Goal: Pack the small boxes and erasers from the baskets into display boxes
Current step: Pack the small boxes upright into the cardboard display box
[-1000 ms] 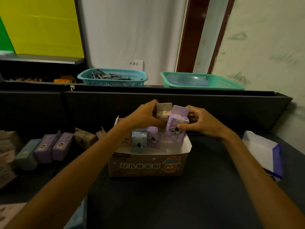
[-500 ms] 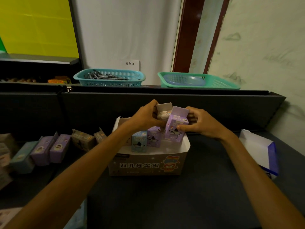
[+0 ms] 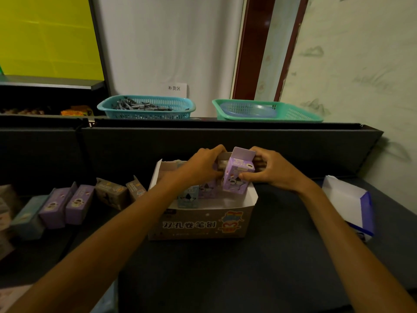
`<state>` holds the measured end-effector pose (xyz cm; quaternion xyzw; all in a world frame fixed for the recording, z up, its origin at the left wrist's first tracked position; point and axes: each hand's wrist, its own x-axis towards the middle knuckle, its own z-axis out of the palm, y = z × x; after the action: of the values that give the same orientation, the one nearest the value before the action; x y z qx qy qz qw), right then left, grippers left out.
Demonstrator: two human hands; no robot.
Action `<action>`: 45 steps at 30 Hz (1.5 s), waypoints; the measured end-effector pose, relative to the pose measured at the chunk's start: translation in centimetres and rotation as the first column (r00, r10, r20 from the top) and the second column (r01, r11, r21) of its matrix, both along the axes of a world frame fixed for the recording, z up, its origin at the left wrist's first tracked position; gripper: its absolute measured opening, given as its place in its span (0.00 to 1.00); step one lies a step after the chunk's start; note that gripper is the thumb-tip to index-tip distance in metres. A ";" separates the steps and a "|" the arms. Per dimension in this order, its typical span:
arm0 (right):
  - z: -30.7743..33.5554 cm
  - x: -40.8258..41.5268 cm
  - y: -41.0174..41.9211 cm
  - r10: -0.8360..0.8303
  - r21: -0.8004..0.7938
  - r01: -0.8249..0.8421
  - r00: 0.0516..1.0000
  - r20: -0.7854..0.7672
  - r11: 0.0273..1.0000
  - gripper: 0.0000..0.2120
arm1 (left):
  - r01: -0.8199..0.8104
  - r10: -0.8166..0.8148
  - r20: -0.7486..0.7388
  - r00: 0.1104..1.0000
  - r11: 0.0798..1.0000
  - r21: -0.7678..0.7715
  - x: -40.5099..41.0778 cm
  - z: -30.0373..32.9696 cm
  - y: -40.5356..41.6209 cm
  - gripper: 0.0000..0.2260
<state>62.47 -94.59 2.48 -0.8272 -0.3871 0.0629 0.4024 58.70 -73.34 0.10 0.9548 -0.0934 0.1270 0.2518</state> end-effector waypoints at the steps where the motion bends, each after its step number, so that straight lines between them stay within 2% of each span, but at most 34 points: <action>1: 0.0 0.0 0.0 -0.003 -0.004 0.003 1.000 0.006 1.000 0.23 | -0.019 0.018 0.008 1.000 0.999 0.040 0.3 0.0 0.0 0.19; 6: -0.1 0.0 0.0 -0.010 -0.007 0.010 1.000 0.020 1.000 0.23 | -0.071 0.064 0.051 0.997 0.986 0.150 0.7 0.1 -0.1 0.19; 11: -0.1 0.0 -0.1 -0.006 0.002 0.006 1.000 0.029 1.000 0.22 | -0.018 0.010 0.033 0.999 0.969 0.245 -0.2 0.5 -0.5 0.29; 14: -0.2 -0.1 -0.2 -0.006 0.014 0.005 1.000 0.021 1.000 0.23 | -0.006 -0.012 0.048 0.999 0.939 0.344 0.0 0.2 -0.2 0.30; 18: -0.2 -0.1 -0.3 -0.006 0.007 0.006 1.000 0.017 1.000 0.26 | -0.006 -0.029 0.084 0.996 0.921 0.389 0.4 -0.2 0.2 0.30; 25: -0.1 0.1 -0.2 -0.005 -0.012 0.006 1.000 0.030 1.000 0.22 | -0.060 0.021 0.089 0.996 0.881 0.469 0.6 -0.7 0.5 0.31; 32: -0.2 0.2 -0.2 -0.006 -0.006 0.006 0.999 0.034 1.000 0.22 | -0.053 0.003 0.089 0.996 0.820 0.570 0.5 -0.5 0.3 0.32; 40: 0.1 -0.5 0.5 -0.040 -0.015 0.041 0.995 0.091 0.999 0.20 | -0.053 0.082 -0.043 0.996 0.887 0.458 -1.7 1.7 1.5 0.32; 45: 0.6 -1.3 2.1 -0.052 -0.037 0.059 0.984 0.167 0.998 0.19 | -0.110 0.150 -0.055 0.987 0.887 0.449 -4.5 3.1 3.0 0.32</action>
<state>61.18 -92.53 3.09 -0.8483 -0.3947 -0.0096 0.3530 54.18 -70.34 3.24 0.9958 -0.0448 0.0768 0.0219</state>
